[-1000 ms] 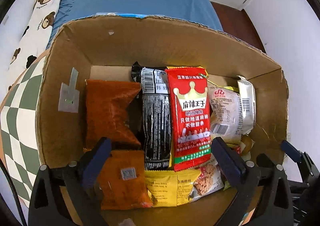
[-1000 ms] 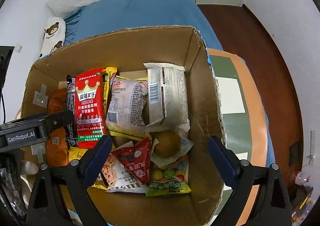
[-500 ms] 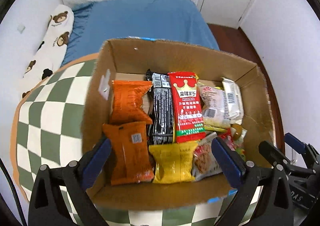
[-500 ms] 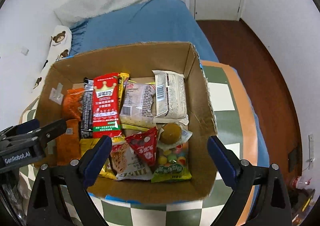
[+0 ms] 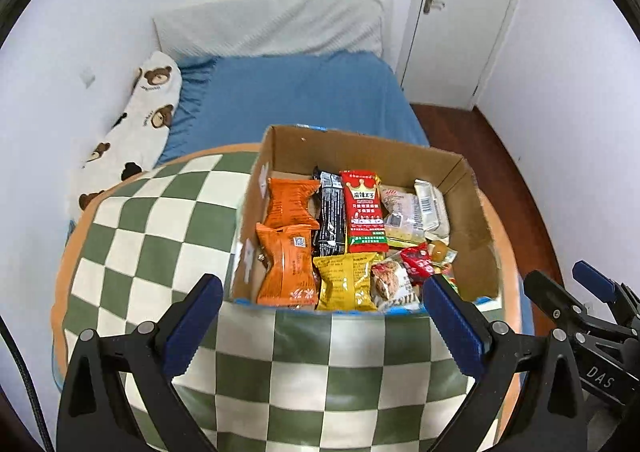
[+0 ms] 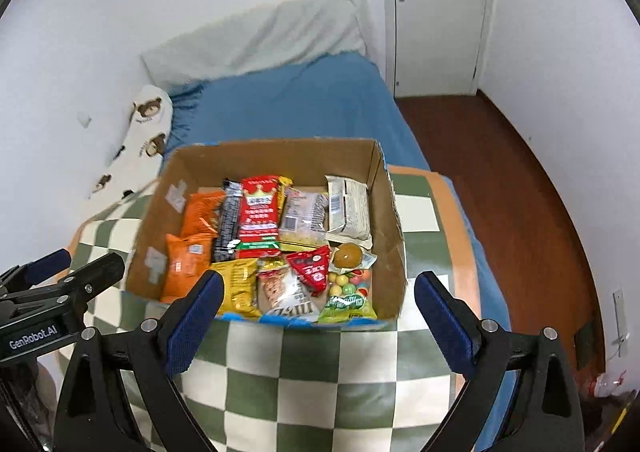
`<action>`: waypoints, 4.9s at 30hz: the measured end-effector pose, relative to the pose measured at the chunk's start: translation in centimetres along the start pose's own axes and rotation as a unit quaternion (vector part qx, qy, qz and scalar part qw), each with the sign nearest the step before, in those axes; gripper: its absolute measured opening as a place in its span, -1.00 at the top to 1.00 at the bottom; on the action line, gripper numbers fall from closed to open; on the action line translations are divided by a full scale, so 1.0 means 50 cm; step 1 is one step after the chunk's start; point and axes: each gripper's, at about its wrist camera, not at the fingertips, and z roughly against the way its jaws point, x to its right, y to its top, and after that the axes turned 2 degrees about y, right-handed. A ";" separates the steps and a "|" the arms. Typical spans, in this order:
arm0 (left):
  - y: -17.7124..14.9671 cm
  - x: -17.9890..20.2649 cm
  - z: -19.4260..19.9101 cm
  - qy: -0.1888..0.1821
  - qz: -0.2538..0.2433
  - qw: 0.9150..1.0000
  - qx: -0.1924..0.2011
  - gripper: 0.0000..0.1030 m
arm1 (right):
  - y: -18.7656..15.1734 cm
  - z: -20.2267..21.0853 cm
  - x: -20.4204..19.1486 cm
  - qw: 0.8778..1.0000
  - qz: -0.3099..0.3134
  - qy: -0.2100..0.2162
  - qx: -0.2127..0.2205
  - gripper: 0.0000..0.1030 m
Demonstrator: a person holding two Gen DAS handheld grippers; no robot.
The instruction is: Organize snacks
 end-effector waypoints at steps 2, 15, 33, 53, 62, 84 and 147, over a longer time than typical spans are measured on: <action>-0.017 -0.005 0.036 0.002 0.003 1.000 0.011 -0.99 | -0.015 0.041 -0.007 1.000 0.002 0.003 0.013 -0.92; -0.109 -0.008 0.216 0.018 -0.005 0.998 0.057 -0.99 | -0.105 0.266 -0.040 0.997 0.014 0.010 0.077 -0.97; -0.132 -0.002 0.284 0.031 -0.013 0.996 0.085 -0.99 | -0.135 0.365 -0.053 0.994 0.028 0.006 0.105 -0.99; -0.056 0.023 0.107 0.044 -0.015 0.998 0.042 -0.99 | -0.070 0.210 -0.020 0.997 0.016 -0.021 0.074 -1.00; -0.033 0.037 0.051 0.045 -0.019 0.998 0.027 -0.99 | -0.039 0.139 -0.001 0.998 0.002 -0.027 0.063 -1.00; -0.012 0.046 0.043 0.039 -0.026 0.998 0.029 -0.99 | -0.023 0.114 0.001 0.997 0.002 -0.039 0.064 -1.00; -0.028 0.053 0.044 0.041 -0.036 0.998 0.025 -0.99 | -0.042 0.103 0.004 0.998 0.002 -0.037 0.044 -1.00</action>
